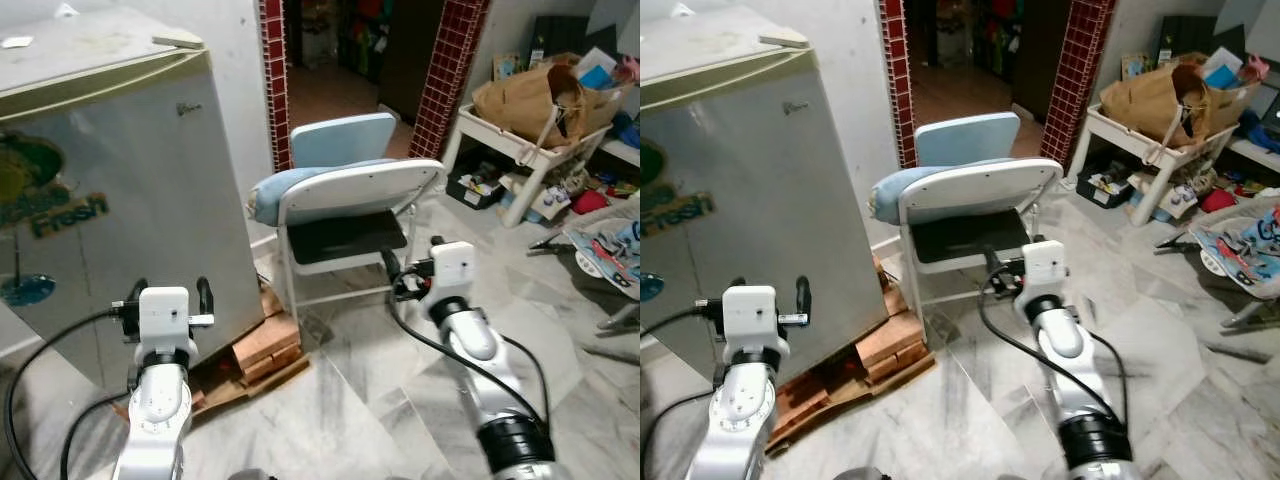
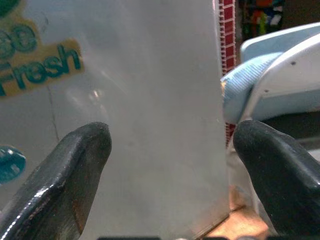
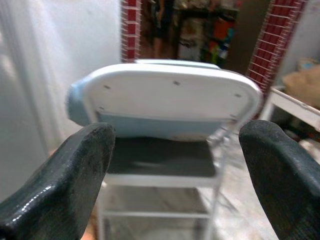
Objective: Restocking fridge
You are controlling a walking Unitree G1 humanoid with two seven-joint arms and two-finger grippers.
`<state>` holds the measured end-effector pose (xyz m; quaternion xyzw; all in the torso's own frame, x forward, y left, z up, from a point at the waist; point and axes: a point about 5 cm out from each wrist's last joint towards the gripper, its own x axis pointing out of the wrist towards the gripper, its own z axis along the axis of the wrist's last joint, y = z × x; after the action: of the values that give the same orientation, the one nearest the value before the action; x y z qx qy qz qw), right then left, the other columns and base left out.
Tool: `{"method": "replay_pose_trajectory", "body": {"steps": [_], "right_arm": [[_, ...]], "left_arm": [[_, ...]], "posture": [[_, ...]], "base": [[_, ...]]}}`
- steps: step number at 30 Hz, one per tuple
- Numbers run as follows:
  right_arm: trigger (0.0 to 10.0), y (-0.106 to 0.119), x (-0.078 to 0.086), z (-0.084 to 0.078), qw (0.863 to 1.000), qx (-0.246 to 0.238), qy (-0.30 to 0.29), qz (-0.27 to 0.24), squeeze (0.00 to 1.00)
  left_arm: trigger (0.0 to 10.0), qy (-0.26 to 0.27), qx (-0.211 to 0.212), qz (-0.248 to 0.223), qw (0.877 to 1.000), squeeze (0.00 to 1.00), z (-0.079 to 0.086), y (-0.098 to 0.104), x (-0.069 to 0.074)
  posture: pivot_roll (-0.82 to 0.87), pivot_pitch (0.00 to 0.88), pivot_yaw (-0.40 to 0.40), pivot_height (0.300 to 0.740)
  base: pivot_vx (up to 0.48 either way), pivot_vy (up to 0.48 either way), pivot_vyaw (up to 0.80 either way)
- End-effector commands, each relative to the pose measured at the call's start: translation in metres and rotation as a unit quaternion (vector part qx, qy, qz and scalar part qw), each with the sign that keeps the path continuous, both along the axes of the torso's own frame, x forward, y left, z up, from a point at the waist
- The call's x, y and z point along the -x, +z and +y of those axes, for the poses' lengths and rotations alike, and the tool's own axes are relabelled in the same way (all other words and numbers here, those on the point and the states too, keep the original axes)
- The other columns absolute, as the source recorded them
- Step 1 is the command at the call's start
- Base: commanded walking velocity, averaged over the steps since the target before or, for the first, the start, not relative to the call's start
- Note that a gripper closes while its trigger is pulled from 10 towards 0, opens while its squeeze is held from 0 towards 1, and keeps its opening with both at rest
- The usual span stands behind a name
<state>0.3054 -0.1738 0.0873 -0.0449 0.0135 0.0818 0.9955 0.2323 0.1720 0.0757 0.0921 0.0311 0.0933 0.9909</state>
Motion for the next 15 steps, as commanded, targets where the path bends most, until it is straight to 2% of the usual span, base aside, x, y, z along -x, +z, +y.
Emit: {"method": "replay_pose_trajectory", "body": {"steps": [1,4,10,15], "right_arm": [[10.0,0.000,-0.003,-0.011,1.000,-0.008,-0.013,0.020,0.00],[10.0,-0.001,-0.002,-0.017,0.999,-0.002,-0.004,0.031,0.00],[10.0,0.000,0.000,-0.012,0.998,0.013,0.046,0.039,0.00],[10.0,0.003,-0.007,-0.005,1.000,-0.014,0.002,0.028,0.00]], "left_arm": [[10.0,-0.013,0.000,0.000,1.000,0.00,-0.004,0.002,0.001],[10.0,-0.013,0.003,0.003,1.000,0.00,-0.004,0.001,0.003],[10.0,-0.001,0.002,0.009,1.000,0.00,0.003,0.000,0.008],[10.0,-0.006,0.000,0.008,1.000,0.00,0.002,0.001,0.006]], "posture": [[0.02,0.020,0.005,0.740],[0.02,0.024,0.010,0.740],[0.02,0.023,0.030,0.740],[0.03,0.015,0.030,0.740]], "base": [[0.000,0.000,0.00],[0.000,0.000,0.00],[0.000,0.000,0.00],[0.000,0.000,0.00]]}}
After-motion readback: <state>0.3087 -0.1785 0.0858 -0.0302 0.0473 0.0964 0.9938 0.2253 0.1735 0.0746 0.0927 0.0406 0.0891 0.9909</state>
